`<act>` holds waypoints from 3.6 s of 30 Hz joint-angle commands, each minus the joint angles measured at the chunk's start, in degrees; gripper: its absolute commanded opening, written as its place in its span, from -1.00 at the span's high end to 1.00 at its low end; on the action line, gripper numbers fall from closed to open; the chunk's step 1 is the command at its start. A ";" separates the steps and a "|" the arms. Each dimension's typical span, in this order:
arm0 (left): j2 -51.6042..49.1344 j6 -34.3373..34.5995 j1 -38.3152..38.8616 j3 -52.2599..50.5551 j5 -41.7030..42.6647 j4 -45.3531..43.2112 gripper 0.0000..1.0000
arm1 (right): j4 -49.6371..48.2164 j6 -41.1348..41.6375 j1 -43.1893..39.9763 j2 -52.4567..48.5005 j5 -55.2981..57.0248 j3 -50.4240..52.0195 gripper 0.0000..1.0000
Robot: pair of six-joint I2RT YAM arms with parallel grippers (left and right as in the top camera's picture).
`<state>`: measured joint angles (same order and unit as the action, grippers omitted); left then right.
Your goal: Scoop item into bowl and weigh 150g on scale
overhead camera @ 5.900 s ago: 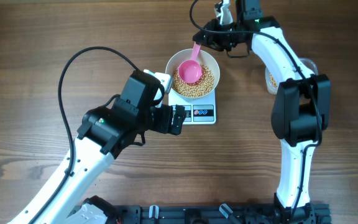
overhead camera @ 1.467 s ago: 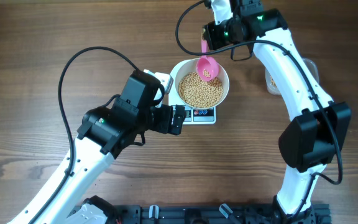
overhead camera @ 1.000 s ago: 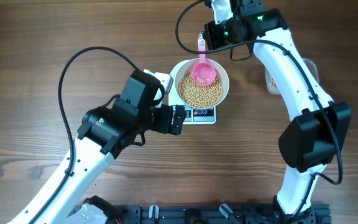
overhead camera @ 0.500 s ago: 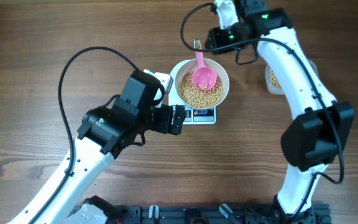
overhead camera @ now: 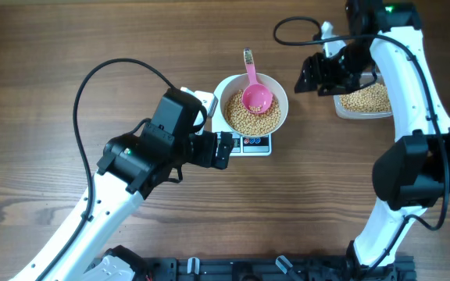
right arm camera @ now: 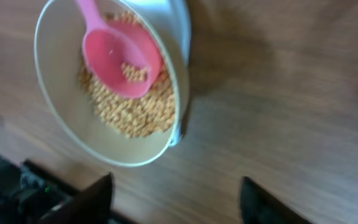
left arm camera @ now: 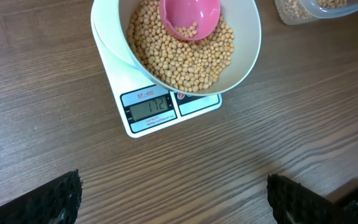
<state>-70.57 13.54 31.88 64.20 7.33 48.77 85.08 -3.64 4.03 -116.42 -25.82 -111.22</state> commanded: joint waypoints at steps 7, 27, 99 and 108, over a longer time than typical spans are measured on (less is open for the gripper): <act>0.04 -1.16 0.26 -0.13 -0.52 -0.15 -1.00 | 0.39 -2.14 0.61 1.42 -9.73 10.51 -0.67; 0.04 -1.16 0.26 -0.13 -0.52 -0.15 -1.00 | -13.60 12.85 3.85 1.42 -11.15 23.50 -0.27; 0.04 -1.16 0.26 -0.13 -0.52 -0.15 -1.00 | -33.77 38.18 7.89 1.46 -11.58 22.53 0.91; 0.04 -1.16 0.26 -0.13 -0.52 -0.15 -1.00 | -27.06 36.59 7.91 1.51 -3.45 15.45 0.92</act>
<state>-70.57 13.54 31.88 64.20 7.33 48.80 56.53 34.41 11.92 -116.22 -33.36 -91.09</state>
